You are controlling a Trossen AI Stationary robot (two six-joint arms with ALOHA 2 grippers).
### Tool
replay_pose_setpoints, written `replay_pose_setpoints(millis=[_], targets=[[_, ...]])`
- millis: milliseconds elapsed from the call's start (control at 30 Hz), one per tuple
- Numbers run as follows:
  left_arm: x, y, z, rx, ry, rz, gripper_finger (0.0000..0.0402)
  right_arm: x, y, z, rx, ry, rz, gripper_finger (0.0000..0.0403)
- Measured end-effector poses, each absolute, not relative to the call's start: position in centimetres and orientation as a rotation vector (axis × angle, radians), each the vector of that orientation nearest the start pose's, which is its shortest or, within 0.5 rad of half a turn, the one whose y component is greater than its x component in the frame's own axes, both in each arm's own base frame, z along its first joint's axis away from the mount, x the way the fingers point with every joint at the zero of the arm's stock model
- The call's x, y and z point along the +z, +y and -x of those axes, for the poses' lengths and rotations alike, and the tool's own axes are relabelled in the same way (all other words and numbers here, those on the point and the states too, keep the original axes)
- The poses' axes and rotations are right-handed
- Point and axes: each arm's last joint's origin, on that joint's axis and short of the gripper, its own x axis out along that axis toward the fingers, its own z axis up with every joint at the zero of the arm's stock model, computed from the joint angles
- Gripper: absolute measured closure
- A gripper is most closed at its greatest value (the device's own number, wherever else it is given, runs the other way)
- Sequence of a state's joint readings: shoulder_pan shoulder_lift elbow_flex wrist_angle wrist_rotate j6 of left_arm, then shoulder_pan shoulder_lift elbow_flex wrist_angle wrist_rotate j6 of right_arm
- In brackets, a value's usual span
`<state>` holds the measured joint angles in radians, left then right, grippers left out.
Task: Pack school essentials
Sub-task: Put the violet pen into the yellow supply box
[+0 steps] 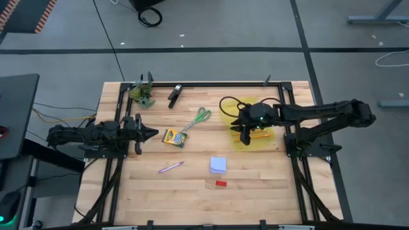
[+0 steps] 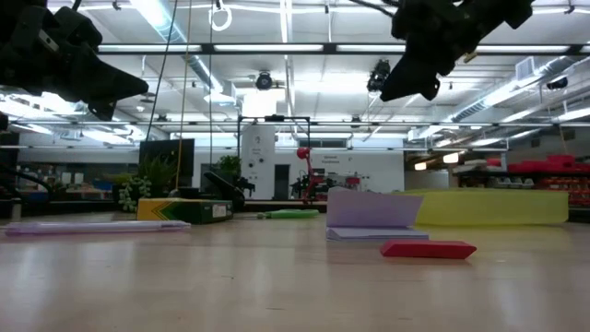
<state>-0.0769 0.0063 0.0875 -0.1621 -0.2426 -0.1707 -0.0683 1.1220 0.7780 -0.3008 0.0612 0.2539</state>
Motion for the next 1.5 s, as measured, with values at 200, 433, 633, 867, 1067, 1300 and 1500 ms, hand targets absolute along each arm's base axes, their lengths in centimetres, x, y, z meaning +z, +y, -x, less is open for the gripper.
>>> replay_pose_setpoints(millis=[200, 433, 633, 867, 1067, 1300, 1500], targets=[[17.7, 0.0, -9.1, 0.172, 0.065, 0.157, 0.0371, 22.9, -0.4, -25.7, -0.134, 0.726, -0.214, 0.0292], [17.7, 0.0, -9.1, 0.172, 0.065, 0.157, 0.0363, 20.7, 1.3, -28.3, -0.054, 0.7, -0.204, 0.0292], [17.7, 0.0, -9.1, 0.172, 0.066, 0.157, 0.0368, 19.6, 3.1, -29.5, 0.007, 0.669, -0.184, 0.0292], [17.7, 0.0, -9.1, 0.172, 0.065, 0.157, 0.0374, 17.8, 4.4, -31.1, 0.019, 0.631, -0.184, 0.0292], [17.7, 0.0, -9.1, 0.172, 0.065, 0.157, 0.0366, 16.3, 4.6, -32.0, 0.019, 0.633, -0.19, 0.0292], [17.7, 0.0, -9.1, 0.172, 0.066, 0.157, 0.0373, 16.8, 5.6, -34.9, 0.061, 0.621, -0.144, 0.0292], [17.7, 0.0, -9.1, 0.172, 0.065, 0.157, 0.0374, 17.3, 6.0, -37.6, 0.094, 0.629, -0.083, 0.0292]])
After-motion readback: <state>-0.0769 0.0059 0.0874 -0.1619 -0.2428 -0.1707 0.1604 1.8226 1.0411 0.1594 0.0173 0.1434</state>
